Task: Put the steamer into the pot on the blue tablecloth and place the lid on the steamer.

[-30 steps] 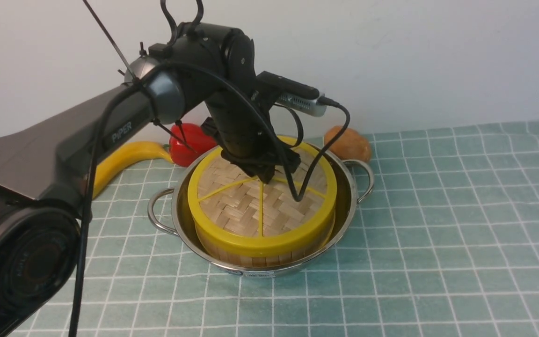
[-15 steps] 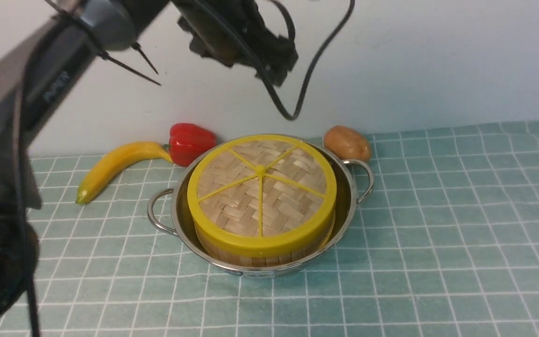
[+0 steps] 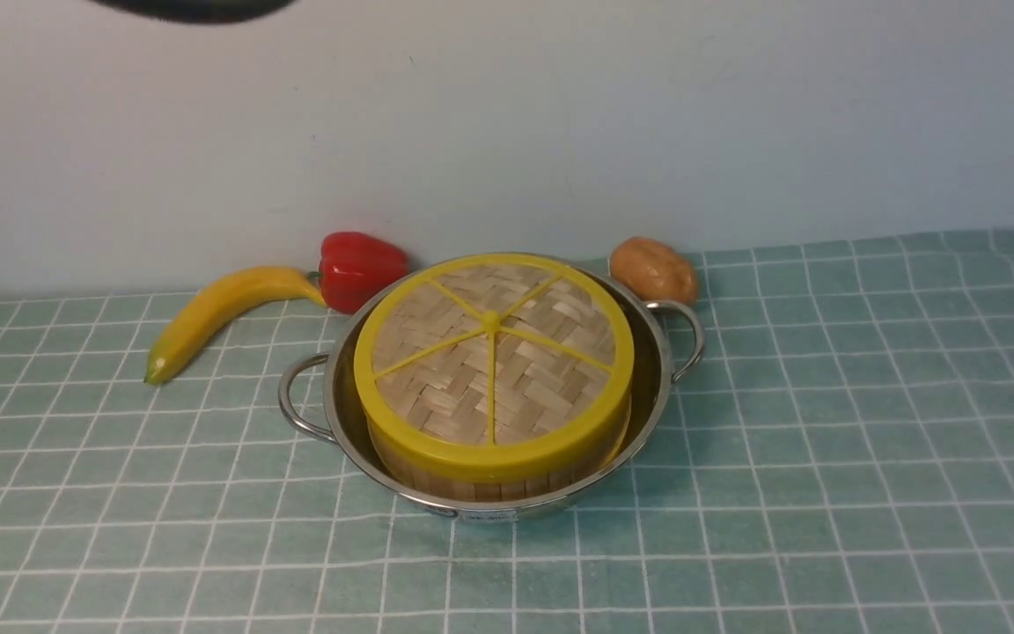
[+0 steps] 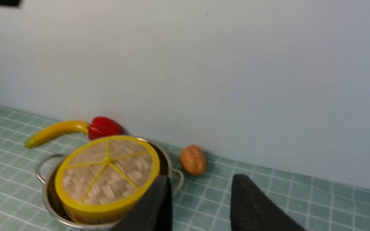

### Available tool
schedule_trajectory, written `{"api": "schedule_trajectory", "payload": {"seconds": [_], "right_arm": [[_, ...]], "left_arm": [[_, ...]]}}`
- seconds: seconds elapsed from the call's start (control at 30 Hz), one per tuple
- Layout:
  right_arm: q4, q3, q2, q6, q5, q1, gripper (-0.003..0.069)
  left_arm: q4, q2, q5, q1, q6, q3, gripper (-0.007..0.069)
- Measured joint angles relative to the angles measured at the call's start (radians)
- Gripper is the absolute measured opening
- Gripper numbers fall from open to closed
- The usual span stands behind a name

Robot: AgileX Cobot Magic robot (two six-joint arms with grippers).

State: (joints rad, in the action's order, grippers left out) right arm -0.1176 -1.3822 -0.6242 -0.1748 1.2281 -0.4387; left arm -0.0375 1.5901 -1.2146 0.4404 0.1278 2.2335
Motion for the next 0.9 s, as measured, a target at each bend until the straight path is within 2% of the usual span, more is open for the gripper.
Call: {"api": "schedule_trajectory", "payload": {"seconds": [0.07, 0.17, 0.37, 0.5, 0.53, 0.63, 0.9], "right_arm": [[-0.059, 0.144, 0.103, 0.0, 0.001, 0.0, 0.0185], [-0.1, 0.284, 0.197, 0.0, 0.003, 0.0, 0.0131], [-0.115, 0.561, 0.373, 0.0, -0.078, 0.0, -0.001], [-0.115, 0.688, 0.424, -0.003, -0.177, 0.0, -0.0015], [-0.115, 0.692, 0.424, -0.003, -0.179, 0.0, -0.0015], [-0.075, 0.745, 0.424, -0.004, -0.198, 0.0, -0.0013], [0.066, 0.755, 0.424, -0.005, -0.202, 0.0, 0.0001]], "left_arm": [[0.0, -0.098, 0.0, 0.0, 0.029, -0.09, -0.0022], [0.0, -0.207, 0.0, 0.0, 0.05, -0.228, -0.0022], [0.007, -0.457, 0.0, 0.0, 0.067, -0.641, -0.0022], [0.028, -0.631, 0.02, 0.0, 0.067, -0.926, -0.0022], [0.029, -0.647, 0.028, 0.0, 0.067, -0.938, -0.0022], [0.05, -0.778, 0.108, 0.0, 0.063, -1.118, -0.0022], [0.099, -0.948, 0.127, 0.0, 0.023, -1.264, -0.0019]]}}
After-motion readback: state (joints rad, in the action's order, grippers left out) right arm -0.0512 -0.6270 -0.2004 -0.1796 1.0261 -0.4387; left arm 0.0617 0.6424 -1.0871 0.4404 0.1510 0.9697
